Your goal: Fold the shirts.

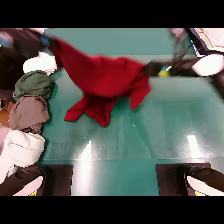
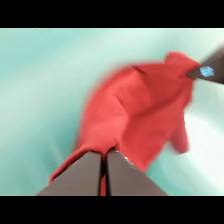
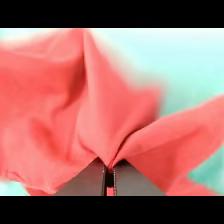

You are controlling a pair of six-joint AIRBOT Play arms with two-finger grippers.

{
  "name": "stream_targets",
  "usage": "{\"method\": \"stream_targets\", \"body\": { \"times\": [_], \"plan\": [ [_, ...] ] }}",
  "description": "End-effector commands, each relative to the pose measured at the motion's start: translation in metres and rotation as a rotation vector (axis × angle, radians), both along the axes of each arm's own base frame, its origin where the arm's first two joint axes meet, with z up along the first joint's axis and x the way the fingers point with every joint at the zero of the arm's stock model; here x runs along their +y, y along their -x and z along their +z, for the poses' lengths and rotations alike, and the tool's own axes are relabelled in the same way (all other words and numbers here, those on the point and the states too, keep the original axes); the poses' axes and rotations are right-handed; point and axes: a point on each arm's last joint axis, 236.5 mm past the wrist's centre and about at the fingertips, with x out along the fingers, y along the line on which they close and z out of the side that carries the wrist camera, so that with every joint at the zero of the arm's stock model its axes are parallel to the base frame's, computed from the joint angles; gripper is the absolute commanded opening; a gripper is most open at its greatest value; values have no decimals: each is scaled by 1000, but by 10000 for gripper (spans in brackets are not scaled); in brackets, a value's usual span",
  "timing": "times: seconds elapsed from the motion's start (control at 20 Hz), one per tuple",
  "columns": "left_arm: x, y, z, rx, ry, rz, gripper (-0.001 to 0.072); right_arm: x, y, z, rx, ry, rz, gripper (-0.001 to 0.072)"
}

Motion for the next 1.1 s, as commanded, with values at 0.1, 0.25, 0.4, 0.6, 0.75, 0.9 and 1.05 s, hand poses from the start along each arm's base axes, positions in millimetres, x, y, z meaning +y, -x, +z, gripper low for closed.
{"method": "stream_targets", "body": {
  "times": [0.1,0.25,0.4,0.6,0.75,0.9,1.05],
  "plan": [
    [18,106,178,-481,112,0,25,-41,107,212,-449,-53,-16,13],
    [36,165,237,-696,238,31,25,-46,155,254,-536,-65,5,13],
    [52,203,271,-862,276,67,24,-46,171,266,-520,-104,6,13],
    [54,120,230,-718,200,154,24,-30,136,211,-261,-84,39,13],
    [44,-9,120,-384,99,215,25,-11,97,131,-7,-11,87,13],
    [20,-122,-33,-9,-35,187,25,0,57,39,224,39,95,15],
    [-3,-194,-176,281,-65,151,25,-12,17,-37,361,38,20,15]
  ]
}}
